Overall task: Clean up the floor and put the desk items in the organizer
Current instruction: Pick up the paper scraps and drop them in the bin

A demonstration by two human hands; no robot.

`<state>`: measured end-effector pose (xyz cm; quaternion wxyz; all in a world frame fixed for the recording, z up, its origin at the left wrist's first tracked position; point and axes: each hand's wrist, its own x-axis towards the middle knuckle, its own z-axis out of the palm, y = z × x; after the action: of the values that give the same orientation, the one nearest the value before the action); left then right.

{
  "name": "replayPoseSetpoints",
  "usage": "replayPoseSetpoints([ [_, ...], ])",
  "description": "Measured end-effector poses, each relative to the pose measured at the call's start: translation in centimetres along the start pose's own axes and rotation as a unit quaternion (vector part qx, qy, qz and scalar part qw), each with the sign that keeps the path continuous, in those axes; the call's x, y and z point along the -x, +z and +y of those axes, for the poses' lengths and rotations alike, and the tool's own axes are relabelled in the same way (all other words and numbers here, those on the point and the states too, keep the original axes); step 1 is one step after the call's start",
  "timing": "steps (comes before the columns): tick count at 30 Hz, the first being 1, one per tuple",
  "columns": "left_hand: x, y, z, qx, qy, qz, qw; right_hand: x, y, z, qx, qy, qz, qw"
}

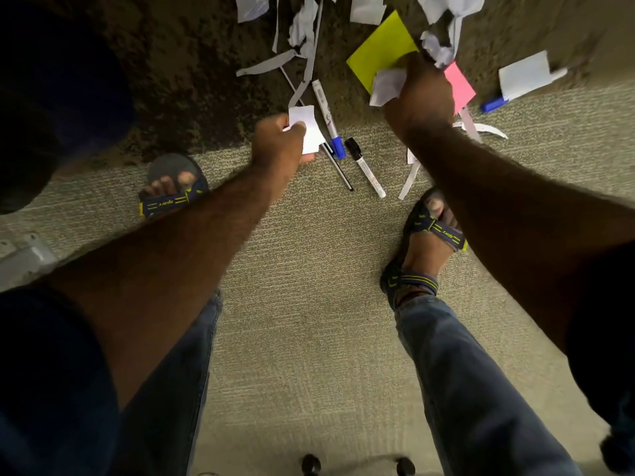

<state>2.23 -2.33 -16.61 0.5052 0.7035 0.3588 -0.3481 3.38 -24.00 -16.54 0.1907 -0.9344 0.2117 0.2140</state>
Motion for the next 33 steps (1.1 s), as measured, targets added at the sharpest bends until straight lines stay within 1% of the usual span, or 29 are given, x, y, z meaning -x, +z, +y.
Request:
replayPoseSetpoints([
  [5,0.0,-0.5,0.2,0.013,-0.006,0.014,1.000,0.0,-0.4,-0.2,-0.004,0.015,-0.002,1.000],
  [10,1.2,-1.6,1.1,0.029,-0.009,0.007,1.000,0.2,-1.7,-0.8,-0.002,0.026,-0.034,0.999],
  [13,2.4,-2.7,2.6,0.051,-0.012,0.009,0.999,1.2,-3.1,-2.0,-0.002,-0.003,-0.021,1.000],
  [16,4.2,-4.5,4.9,0.077,0.008,0.010,0.997,2.5,-5.1,-4.4,0.003,-0.021,-0.002,1.000],
  [19,7.0,-7.5,8.0,0.109,0.047,0.011,0.993,4.4,-7.4,-8.6,-0.016,-0.024,0.050,0.998],
  [21,9.1,-10.1,10.2,0.123,0.085,0.007,0.989,6.1,-9.0,-12.0,-0.068,-0.032,0.091,0.993],
  [23,11.1,-13.2,12.3,0.132,0.133,0.010,0.982,7.9,-10.6,-15.7,-0.141,-0.035,0.110,0.983],
  [25,12.9,-17.0,13.9,0.137,0.178,0.032,0.974,9.8,-12.1,-19.6,-0.193,-0.042,0.106,0.975],
  [28,14.7,-23.1,14.9,0.125,0.229,0.094,0.961,12.6,-13.4,-25.1,-0.260,-0.063,0.091,0.959],
  [30,15.2,-27.3,14.5,0.118,0.231,0.143,0.955,14.3,-13.4,-28.5,-0.302,-0.084,0.080,0.946],
  [33,15.1,-32.7,12.6,0.126,0.194,0.193,0.953,16.2,-12.3,-32.9,-0.345,-0.110,0.039,0.931],
])
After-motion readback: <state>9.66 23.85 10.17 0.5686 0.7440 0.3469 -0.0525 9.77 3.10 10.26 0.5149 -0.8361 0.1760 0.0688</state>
